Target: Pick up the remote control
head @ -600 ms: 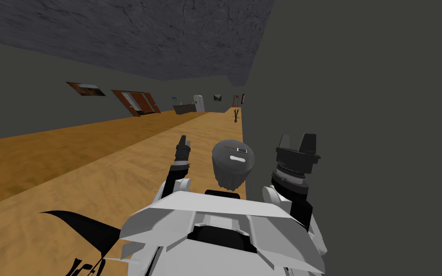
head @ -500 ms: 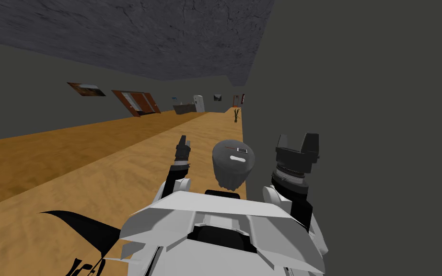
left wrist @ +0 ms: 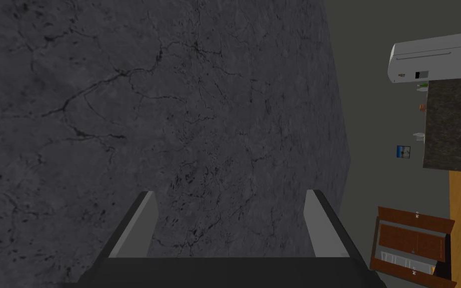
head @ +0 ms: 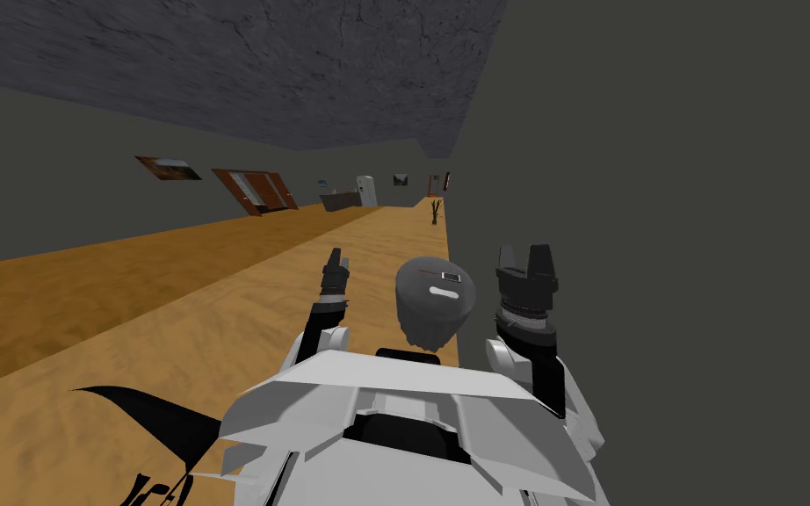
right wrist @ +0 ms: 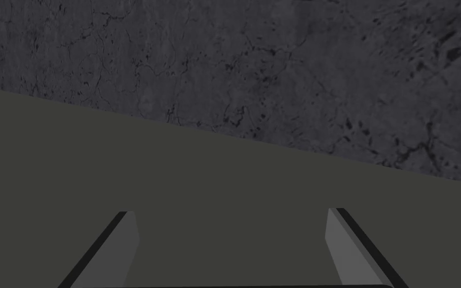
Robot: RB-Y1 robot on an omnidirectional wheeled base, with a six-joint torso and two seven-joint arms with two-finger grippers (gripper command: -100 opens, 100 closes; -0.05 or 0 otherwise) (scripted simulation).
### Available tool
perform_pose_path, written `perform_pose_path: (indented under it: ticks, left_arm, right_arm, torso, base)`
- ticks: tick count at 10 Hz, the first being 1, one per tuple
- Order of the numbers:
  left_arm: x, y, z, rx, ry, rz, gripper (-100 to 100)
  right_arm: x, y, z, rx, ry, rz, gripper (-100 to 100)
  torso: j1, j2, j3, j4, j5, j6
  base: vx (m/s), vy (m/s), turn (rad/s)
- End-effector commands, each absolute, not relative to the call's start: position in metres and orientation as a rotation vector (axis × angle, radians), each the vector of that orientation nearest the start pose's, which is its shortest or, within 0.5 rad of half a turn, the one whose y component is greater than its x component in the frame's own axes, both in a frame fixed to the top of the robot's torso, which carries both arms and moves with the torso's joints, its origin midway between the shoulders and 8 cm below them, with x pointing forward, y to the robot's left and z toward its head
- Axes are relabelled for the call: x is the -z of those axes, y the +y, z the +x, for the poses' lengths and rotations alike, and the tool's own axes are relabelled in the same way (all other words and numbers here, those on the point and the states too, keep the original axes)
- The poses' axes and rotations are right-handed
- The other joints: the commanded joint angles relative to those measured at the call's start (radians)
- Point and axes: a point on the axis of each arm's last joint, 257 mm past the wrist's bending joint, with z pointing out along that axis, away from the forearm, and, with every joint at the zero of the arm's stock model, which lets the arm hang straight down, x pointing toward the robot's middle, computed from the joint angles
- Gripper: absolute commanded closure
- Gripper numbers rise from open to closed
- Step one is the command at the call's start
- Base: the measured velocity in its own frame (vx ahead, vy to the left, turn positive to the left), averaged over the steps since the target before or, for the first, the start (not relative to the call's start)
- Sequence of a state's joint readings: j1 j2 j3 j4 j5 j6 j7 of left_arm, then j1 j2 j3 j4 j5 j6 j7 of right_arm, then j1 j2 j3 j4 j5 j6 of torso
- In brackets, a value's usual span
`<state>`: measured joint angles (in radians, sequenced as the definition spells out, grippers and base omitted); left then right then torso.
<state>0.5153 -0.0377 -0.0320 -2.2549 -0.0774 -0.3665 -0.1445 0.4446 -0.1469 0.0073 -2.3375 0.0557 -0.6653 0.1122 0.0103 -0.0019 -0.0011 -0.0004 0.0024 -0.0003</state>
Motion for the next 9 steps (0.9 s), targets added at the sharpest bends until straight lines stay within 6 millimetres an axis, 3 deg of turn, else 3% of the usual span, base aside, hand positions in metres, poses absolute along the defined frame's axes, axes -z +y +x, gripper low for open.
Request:
perform_pose_path:
  ticks: [1, 3, 9]
  left_arm:
    - [0.019, 0.271, 0.37, 1.106, 0.787, -0.714, 0]
    - [0.019, 0.271, 0.37, 1.106, 0.787, -0.714, 0]
    - [0.019, 0.271, 0.37, 1.106, 0.787, -0.714, 0]
  right_arm:
    - [-0.082, -0.225, 0.311, -1.243, 0.628, 0.2, -100]
    - [-0.071, -0.215, 0.324, -1.22, 0.688, 0.128, -100]
    - [-0.039, -0.193, 0.353, -1.15, 0.845, -0.057, -100]
  torso:
    - [0.0, 0.0, 0.0, 0.0, 0.0, 0.0]
    - [0.002, -0.001, -0.001, 0.0, 0.0, 0.0]
    - [-0.003, 0.0, 0.0, 0.0, -0.001, 0.0]
  base:
    - [0.037, 0.154, 0.049]
    - [0.043, 0.186, 0.076]
    - [0.022, 0.124, 0.076]
